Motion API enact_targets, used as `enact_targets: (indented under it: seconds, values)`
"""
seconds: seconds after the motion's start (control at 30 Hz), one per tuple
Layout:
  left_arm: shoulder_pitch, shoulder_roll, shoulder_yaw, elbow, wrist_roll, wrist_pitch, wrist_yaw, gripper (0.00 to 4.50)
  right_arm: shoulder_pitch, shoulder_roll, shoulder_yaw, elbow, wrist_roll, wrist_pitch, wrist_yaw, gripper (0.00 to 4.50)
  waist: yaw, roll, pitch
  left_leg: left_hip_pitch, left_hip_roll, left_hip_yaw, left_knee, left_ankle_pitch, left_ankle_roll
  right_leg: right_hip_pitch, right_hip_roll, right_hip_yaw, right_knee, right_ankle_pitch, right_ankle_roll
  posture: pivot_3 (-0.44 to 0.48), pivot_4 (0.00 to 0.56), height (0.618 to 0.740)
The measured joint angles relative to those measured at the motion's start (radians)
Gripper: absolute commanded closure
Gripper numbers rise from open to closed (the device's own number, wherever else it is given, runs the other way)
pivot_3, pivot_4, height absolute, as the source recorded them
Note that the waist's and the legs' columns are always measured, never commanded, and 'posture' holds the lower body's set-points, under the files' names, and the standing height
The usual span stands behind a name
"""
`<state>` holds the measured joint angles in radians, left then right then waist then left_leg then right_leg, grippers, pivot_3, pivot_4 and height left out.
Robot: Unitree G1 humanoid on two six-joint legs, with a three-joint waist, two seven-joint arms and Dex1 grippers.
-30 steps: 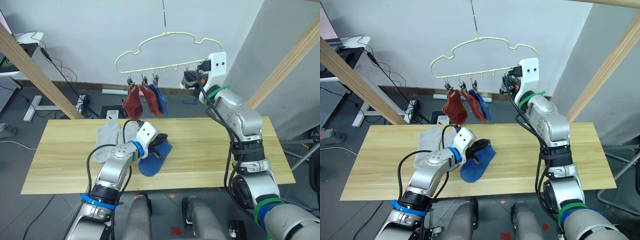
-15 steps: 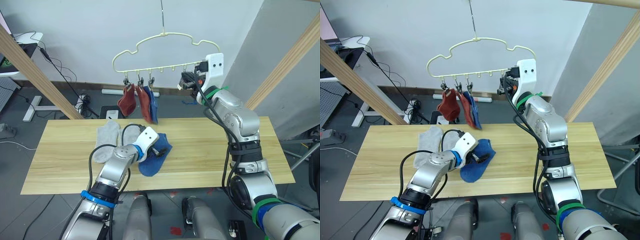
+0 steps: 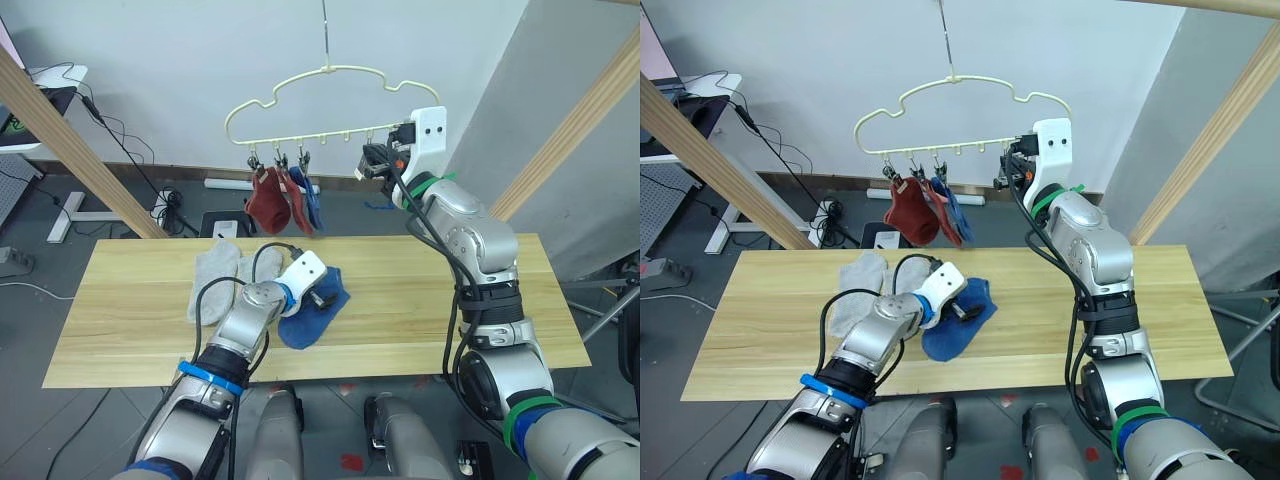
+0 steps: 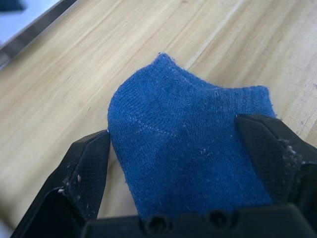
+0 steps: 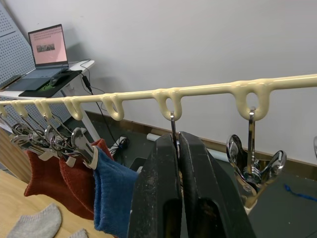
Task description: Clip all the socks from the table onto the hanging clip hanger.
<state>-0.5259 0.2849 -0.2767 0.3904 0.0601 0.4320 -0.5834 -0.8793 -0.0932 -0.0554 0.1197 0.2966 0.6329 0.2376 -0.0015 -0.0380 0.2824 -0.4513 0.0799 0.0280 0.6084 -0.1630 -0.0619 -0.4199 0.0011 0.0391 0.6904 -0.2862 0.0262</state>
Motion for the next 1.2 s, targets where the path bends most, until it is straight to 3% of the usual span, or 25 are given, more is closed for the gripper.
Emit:
enact_targets:
  seconds: [0.1, 0.4, 0.67, 0.83, 1.03, 1.2]
  values:
    - [0.004, -0.002, -0.003, 0.003, 0.003, -0.019, -0.019, 0.61, 0.0, 0.0, 0.0, 0.0, 0.0, 0.0, 0.0, 4.5, 0.0, 0.0, 0.0, 0.0, 0.0, 0.0, 0.0, 0.0, 0.0, 0.0, 0.0, 0.0, 0.0, 0.0, 0.0, -0.004, 0.283, 0.74]
    - [0.04, 0.0, -0.001, -0.029, 0.002, -0.025, -0.064, 2.95, 0.0, 0.0, 0.0, 0.0, 0.0, 0.0, -0.003, 4.5, 0.0, 0.0, 0.0, 0.0, 0.0, 0.0, 0.0, 0.0, 0.0, 0.0, 0.0, 0.0, 0.0, 0.0, 0.0, 0.003, 0.274, 0.74]
    - [0.065, -0.02, 0.037, -0.036, -0.042, -0.023, -0.082, 4.44, 0.002, 0.001, 0.0, -0.006, 0.001, 0.0, -0.003, 4.5, -0.001, 0.0, 0.0, 0.0, 0.0, 0.0, 0.0, 0.0, 0.0, 0.0, 0.0, 0.0, 0.0, 0.0, 0.0, 0.012, 0.267, 0.74]
    - [0.116, -0.066, 0.134, -0.136, -0.213, 0.004, -0.156, 4.44, 0.002, -0.003, -0.001, -0.007, 0.002, 0.005, 0.003, 4.5, 0.0, 0.0, 0.0, -0.001, 0.0, -0.001, 0.0, 0.0, 0.0, -0.001, 0.0, -0.001, 0.0, 0.0, 0.0, 0.018, 0.269, 0.74]
    - [0.121, -0.072, 0.309, -0.347, -0.5, 0.22, -0.195, 4.44, -0.012, -0.022, -0.026, -0.004, 0.044, 0.047, 0.026, 4.5, -0.003, 0.0, 0.0, -0.001, 0.0, -0.001, 0.0, 0.0, 0.0, 0.0, 0.0, -0.001, 0.0, 0.0, 0.0, 0.016, 0.271, 0.74]
    - [0.103, -0.052, 0.378, -0.425, -0.646, 0.345, -0.191, 4.44, -0.05, -0.031, -0.089, 0.006, 0.128, 0.156, 0.039, 4.5, -0.001, 0.0, 0.0, -0.001, 0.0, -0.001, 0.0, 0.0, 0.0, 0.0, 0.0, -0.001, -0.001, 0.0, 0.0, 0.018, 0.274, 0.74]
